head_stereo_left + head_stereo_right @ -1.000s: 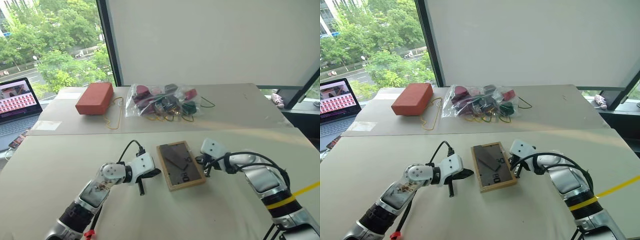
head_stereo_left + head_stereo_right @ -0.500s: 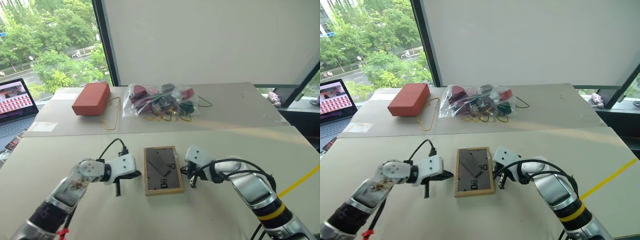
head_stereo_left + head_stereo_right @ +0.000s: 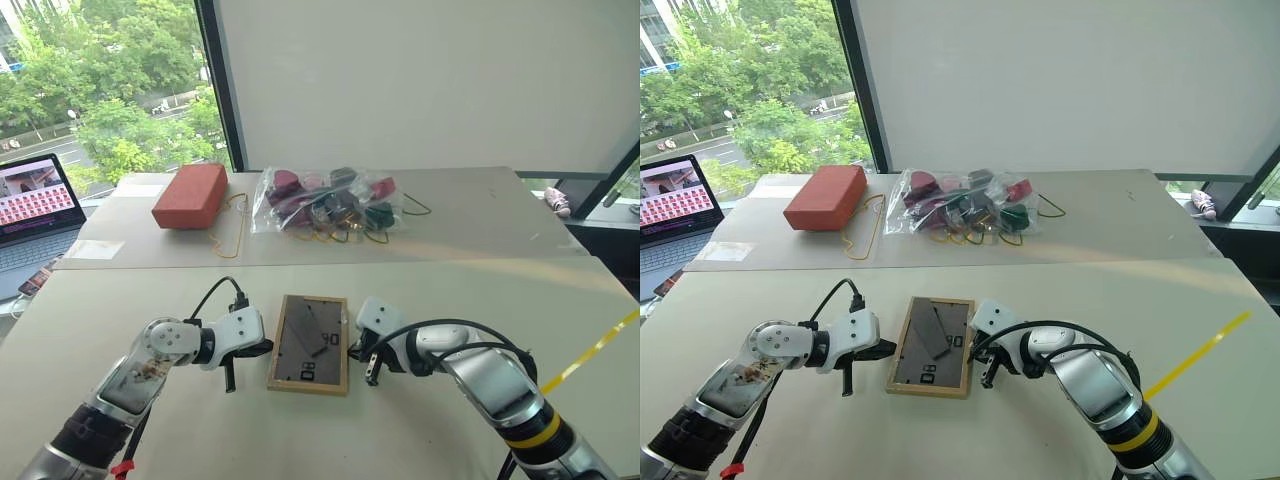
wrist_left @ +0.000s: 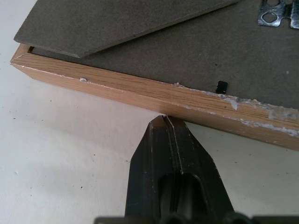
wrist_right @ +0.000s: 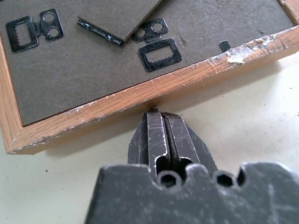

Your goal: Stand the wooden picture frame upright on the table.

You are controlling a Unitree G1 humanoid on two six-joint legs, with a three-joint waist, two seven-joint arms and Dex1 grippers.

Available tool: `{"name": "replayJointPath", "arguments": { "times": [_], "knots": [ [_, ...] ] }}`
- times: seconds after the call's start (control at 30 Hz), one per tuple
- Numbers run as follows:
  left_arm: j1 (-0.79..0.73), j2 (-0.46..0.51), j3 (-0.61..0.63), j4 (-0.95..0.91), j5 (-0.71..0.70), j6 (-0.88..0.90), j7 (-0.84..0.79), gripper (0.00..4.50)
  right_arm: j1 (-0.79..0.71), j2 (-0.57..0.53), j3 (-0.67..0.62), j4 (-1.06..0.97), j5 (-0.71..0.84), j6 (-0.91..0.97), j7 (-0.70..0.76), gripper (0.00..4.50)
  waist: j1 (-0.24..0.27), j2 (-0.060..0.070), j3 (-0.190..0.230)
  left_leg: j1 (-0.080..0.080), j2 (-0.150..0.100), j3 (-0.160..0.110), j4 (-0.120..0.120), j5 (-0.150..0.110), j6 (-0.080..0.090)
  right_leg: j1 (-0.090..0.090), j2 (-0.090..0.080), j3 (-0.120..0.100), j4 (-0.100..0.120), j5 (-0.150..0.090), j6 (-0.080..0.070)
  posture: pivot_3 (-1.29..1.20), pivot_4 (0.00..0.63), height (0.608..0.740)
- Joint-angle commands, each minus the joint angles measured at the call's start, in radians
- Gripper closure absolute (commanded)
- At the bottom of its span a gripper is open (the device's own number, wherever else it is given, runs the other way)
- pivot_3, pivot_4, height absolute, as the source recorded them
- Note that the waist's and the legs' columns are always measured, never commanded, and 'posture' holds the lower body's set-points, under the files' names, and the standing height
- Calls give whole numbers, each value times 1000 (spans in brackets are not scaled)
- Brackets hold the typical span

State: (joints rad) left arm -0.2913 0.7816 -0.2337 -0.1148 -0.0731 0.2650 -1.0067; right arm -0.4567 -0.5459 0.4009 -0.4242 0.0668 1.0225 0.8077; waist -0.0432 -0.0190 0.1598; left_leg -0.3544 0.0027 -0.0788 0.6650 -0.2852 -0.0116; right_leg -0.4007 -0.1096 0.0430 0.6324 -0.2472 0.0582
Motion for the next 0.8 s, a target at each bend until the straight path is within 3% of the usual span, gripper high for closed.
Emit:
{"name": "replayJointPath", "arguments": {
  "times": [0.03, 0.07, 0.2, 0.33, 0.43, 0.57, 0.8],
  "knots": [
    [72, 58, 30, 53, 41, -38, 7, 4500, 1, -30, -25, -16, 13, -6, -13, 4450, -4, 0, 0, 0, 0, 0, 0, 0, 0, 0, 0, 0, 0, 0, 0, 0, 150, 740],
    [81, 66, 42, 57, 41, -59, 8, 4500, 2, -38, -25, -15, 14, -10, -15, 4450, -5, 0, 0, 0, 0, 0, 0, 0, 0, -1, 0, 0, 0, 0, 0, 0, 150, 740],
    [129, 150, 101, 231, 157, -581, 112, 4500, 12, -82, -35, 17, 11, -49, -17, 4450, -8, 0, 0, 0, 1, 1, -1, 0, 0, -2, 0, 0, 1, 0, -1, 0, 150, 740],
    [29, 120, 79, 475, 325, -1161, 311, 3505, 20, -87, -42, 23, 27, -61, -19, 4500, 4, 0, 0, 0, 1, 1, -2, 0, 0, -2, 0, 0, -1, 0, -1, 0, 150, 740],
    [-68, 77, 87, 602, 577, -1474, 530, 2375, 17, -77, -50, 16, 43, -52, -18, 4500, 13, -1, 0, -2, 0, 1, -2, 0, -1, -2, -1, -1, -2, 0, -1, 0, 150, 740],
    [-148, 44, 82, 697, 874, -1600, 809, 950, 9, -56, -53, -8, 76, -16, -17, 4500, 10, -1, 0, -4, 0, 1, -2, 1, -1, -5, -1, -1, -2, 1, -1, 0, 150, 740],
    [-195, 28, -33, 728, 1174, -1622, 1155, 950, 1, -38, -22, -38, 108, 25, -29, 4500, 9, -1, 0, -6, -1, 0, -2, 1, -1, -6, -1, -2, -1, 1, 0, 0, 150, 740]
  ]
}}
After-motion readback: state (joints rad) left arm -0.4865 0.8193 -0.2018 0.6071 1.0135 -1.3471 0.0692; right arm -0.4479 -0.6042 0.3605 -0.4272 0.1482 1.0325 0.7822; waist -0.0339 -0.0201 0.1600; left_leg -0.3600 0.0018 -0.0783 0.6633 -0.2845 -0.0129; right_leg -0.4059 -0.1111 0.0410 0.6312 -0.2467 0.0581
